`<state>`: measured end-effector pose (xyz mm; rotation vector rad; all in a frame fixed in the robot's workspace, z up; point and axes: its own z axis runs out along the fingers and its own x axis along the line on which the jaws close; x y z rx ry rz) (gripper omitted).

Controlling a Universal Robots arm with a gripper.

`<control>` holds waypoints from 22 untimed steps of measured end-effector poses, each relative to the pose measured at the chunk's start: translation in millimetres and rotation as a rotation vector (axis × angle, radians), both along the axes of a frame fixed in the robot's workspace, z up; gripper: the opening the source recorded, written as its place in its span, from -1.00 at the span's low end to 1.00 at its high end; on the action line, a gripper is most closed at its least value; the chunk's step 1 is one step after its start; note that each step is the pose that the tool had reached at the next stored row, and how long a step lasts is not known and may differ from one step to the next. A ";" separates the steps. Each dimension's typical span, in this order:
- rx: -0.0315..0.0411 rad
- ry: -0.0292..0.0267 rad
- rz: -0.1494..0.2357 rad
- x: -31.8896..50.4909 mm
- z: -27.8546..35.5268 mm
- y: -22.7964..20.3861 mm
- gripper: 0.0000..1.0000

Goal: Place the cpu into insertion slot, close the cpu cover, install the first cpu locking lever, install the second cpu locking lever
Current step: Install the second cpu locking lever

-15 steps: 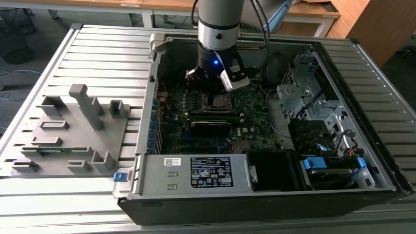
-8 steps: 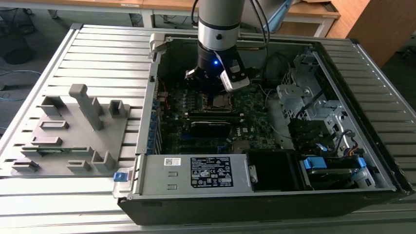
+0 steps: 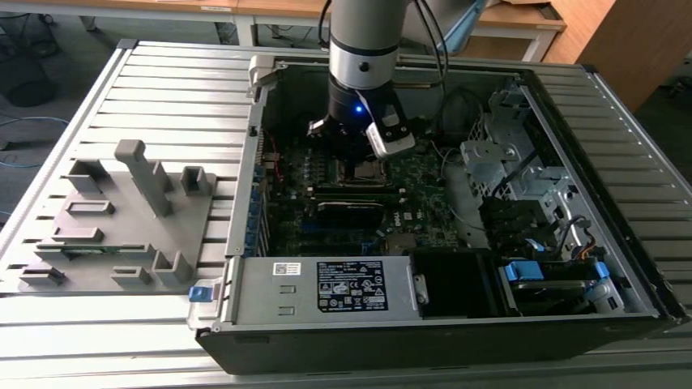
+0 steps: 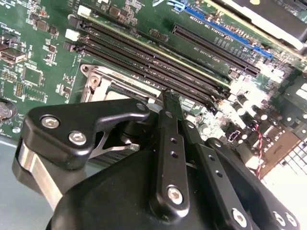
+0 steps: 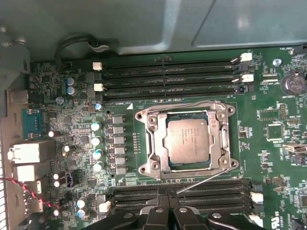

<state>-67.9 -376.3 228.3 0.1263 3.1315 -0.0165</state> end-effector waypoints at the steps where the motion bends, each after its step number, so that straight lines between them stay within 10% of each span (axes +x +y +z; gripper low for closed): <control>1: 0.0004 0.0000 0.000 0.0 -1.8 -0.1 -0.79; 22: 0.0125 0.0001 0.003 -3.0 -8.7 -4.9 -0.79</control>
